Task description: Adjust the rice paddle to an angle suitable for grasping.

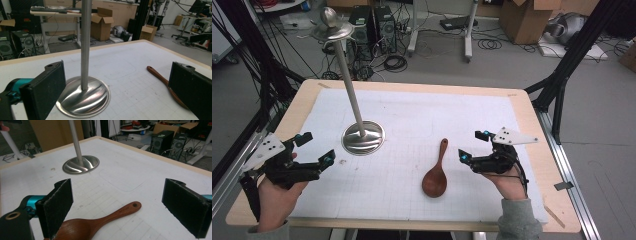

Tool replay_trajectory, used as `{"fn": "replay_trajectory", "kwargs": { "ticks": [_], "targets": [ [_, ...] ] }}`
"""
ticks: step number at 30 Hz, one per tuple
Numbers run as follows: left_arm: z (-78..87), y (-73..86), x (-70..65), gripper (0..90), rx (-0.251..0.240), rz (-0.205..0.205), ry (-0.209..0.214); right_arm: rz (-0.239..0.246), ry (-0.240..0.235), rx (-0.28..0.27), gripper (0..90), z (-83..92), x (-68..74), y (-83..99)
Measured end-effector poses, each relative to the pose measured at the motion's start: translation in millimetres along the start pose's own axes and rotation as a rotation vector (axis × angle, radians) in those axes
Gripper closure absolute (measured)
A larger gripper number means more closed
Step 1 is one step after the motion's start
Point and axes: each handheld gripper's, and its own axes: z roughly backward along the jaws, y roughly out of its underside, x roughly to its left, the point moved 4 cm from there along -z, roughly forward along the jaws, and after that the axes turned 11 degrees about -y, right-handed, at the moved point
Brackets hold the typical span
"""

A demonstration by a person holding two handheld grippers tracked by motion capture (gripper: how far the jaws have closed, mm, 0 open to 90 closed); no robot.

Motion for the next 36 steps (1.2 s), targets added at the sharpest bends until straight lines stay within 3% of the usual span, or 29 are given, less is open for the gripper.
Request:
{"fn": "replay_trajectory", "kwargs": {
  "ticks": [7, 8, 15, 21, 36],
  "targets": [
    [2.6, 1.8, 2.0, 1.8, 0.007, -0.001, -0.007, 0.008, -0.020, 0.019, 9.5, -11.1, 1.8, 1.7],
    [4.0, 2.1, 2.6, 1.8, 0.008, -0.002, -0.009, 0.014, -0.031, 0.026, 14.5, -15.2, 2.7, 2.6],
    [8.5, 2.6, 5.3, 1.8, 0.003, 0.000, -0.022, 0.010, -0.042, 0.057, 20.4, -26.8, 3.5, 6.2],
    [12.6, 3.5, 7.2, 1.8, 0.001, 0.002, -0.033, 0.023, -0.057, 0.088, 39.6, -39.2, 7.1, 10.6],
    [17.9, 5.5, 10.2, 1.8, 0.006, 0.003, -0.046, 0.049, -0.098, 0.149, 71.7, -61.4, 15.2, 19.4]
  ]
}}
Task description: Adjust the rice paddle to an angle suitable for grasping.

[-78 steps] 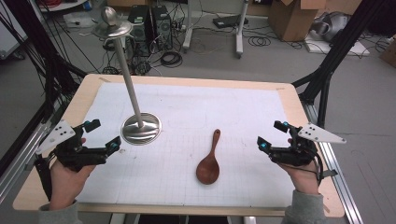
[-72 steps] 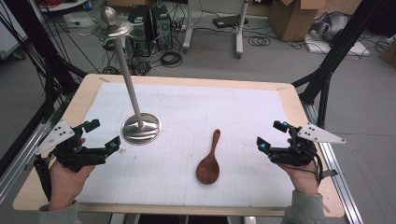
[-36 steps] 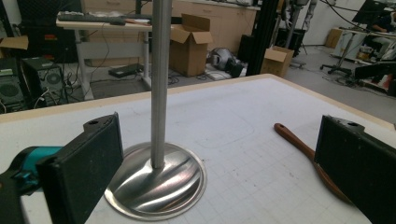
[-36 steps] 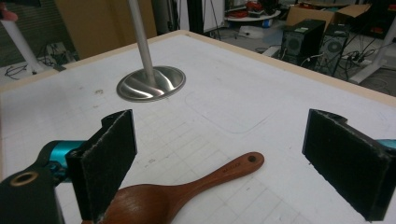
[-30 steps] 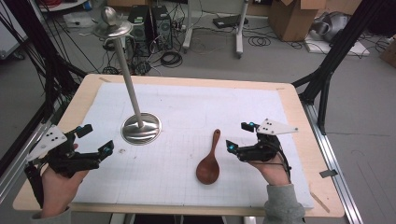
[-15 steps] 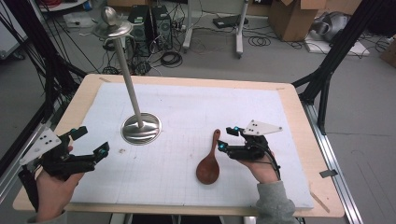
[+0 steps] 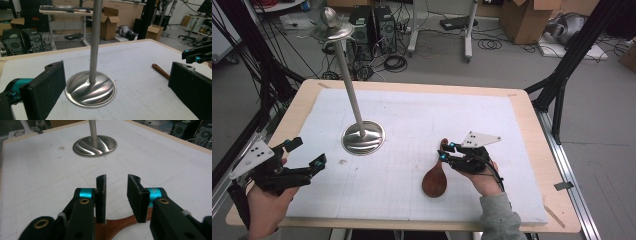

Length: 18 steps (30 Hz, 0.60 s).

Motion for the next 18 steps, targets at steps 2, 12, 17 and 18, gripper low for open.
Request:
{"fn": "replay_trajectory", "kwargs": {
  "ticks": [2, 12, 17, 18],
  "targets": [
    [0.1, 0.2, 0.1, 1.8, 0.001, 0.000, -0.001, 0.006, -0.003, 0.003, 73.0, -1.4, 0.4, 0.2],
    [1.2, 2.3, 1.2, 1.8, 0.008, -0.001, -0.006, 0.036, -0.052, 0.046, 87.3, -18.1, 6.6, 2.9],
    [3.1, 2.6, 2.4, 1.8, 0.007, 0.002, -0.011, 0.031, -0.077, 0.066, 89.2, -26.8, 8.8, 5.7],
    [3.7, 2.7, 2.9, 1.8, 0.006, 0.005, -0.012, 0.032, -0.084, 0.077, 89.3, -31.1, 9.9, 6.9]
  ]
}}
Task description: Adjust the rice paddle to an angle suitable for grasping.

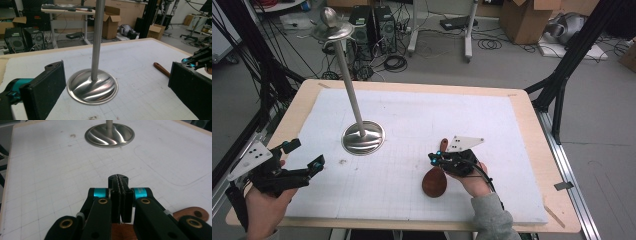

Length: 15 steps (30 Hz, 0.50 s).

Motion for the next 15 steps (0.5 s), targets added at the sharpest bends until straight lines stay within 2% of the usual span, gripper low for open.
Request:
{"fn": "replay_trajectory", "kwargs": {
  "ticks": [15],
  "targets": [
    [1.5, 3.4, 1.6, 1.8, 0.010, 0.004, -0.007, 0.007, -0.043, 0.066, 89.3, -25.1, 3.6, 5.5]
  ]
}}
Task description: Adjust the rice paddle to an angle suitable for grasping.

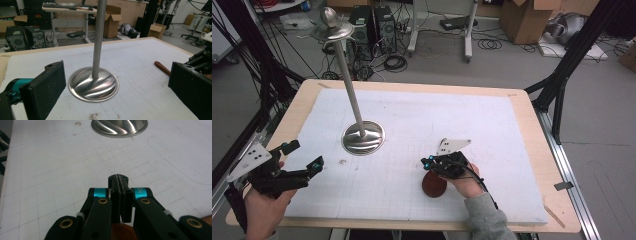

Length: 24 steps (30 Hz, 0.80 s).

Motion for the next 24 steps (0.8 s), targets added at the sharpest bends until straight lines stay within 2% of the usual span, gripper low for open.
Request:
{"fn": "replay_trajectory", "kwargs": {
  "ticks": [8, 9, 14, 15, 24],
  "targets": [
    [1.3, 2.2, 1.3, 1.8, 0.006, 0.002, -0.005, 0.005, -0.043, 0.047, 89.4, -15.3, 5.0, 1.1],
    [1.4, 3.2, 1.8, 1.8, 0.012, -0.001, -0.008, 0.008, -0.050, 0.067, 89.3, -19.4, 6.1, 1.9],
    [2.1, 4.4, 2.4, 1.8, 0.017, -0.001, -0.012, 0.006, -0.050, 0.105, 89.3, -26.1, 5.5, 4.8],
    [3.0, 4.6, 3.0, 1.8, 0.015, 0.000, -0.015, -0.009, -0.049, 0.116, 89.3, -28.9, 4.7, 6.5],
    [6.1, 4.9, 5.5, 1.8, 0.015, 0.003, -0.023, -0.004, -0.065, 0.150, 89.4, -35.6, 6.8, 7.7]
  ]
}}
